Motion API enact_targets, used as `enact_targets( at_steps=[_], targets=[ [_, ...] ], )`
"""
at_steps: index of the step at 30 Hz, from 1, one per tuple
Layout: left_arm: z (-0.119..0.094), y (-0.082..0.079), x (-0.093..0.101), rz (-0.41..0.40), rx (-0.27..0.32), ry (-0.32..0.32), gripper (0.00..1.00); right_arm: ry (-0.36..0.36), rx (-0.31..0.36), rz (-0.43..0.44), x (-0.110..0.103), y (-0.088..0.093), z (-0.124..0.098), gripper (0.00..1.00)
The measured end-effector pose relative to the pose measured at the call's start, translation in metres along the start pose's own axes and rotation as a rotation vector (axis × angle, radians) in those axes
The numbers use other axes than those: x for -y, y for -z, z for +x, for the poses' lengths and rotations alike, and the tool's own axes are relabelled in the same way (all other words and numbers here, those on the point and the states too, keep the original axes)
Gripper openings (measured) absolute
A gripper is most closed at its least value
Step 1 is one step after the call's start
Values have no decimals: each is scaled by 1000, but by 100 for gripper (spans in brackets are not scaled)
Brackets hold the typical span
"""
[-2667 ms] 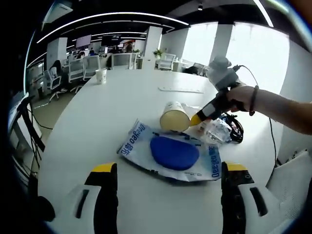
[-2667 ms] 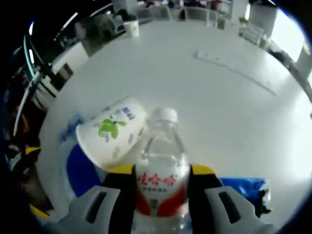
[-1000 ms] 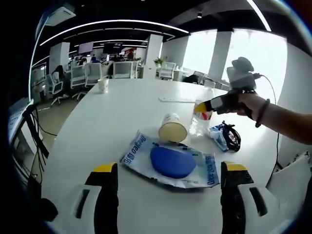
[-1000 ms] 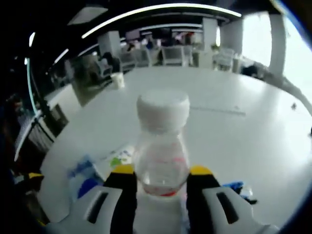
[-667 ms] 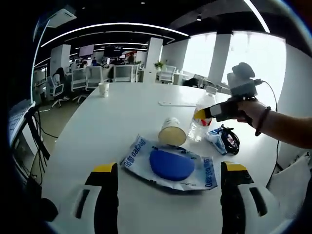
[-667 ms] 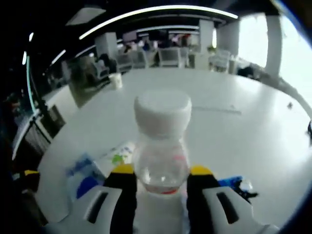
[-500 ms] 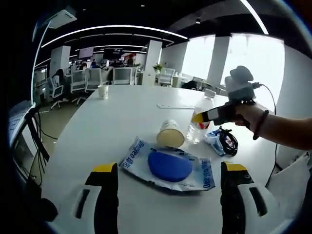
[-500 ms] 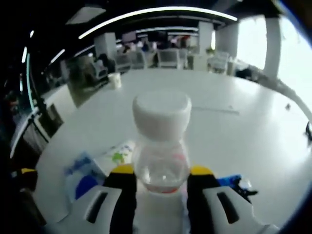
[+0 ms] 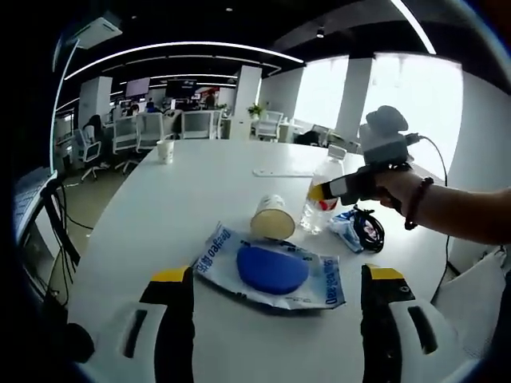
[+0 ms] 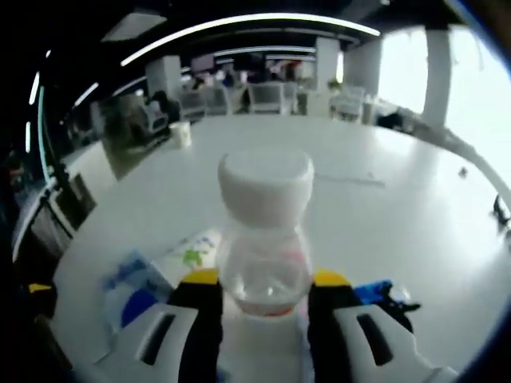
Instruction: Arrange the tabletop items into an orderly group along one side of the table until the central work area is clear of visible clutter.
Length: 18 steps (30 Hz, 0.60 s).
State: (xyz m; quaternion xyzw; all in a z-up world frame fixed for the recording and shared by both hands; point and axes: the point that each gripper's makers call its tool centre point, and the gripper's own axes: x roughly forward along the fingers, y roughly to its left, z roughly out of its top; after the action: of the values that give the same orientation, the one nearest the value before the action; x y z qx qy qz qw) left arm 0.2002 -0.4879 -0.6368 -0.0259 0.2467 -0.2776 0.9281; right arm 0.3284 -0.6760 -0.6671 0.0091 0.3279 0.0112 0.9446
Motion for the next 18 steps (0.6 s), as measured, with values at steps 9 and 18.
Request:
enact_targets(
  at_steps=[9, 18],
  targets=[
    [-4, -3, 0, 5, 11, -9, 86, -66, -26, 11, -10, 7, 5, 63],
    [-9, -9, 0, 17, 23, -32, 89, -132, 23, -43, -13, 2, -4, 88]
  ],
)
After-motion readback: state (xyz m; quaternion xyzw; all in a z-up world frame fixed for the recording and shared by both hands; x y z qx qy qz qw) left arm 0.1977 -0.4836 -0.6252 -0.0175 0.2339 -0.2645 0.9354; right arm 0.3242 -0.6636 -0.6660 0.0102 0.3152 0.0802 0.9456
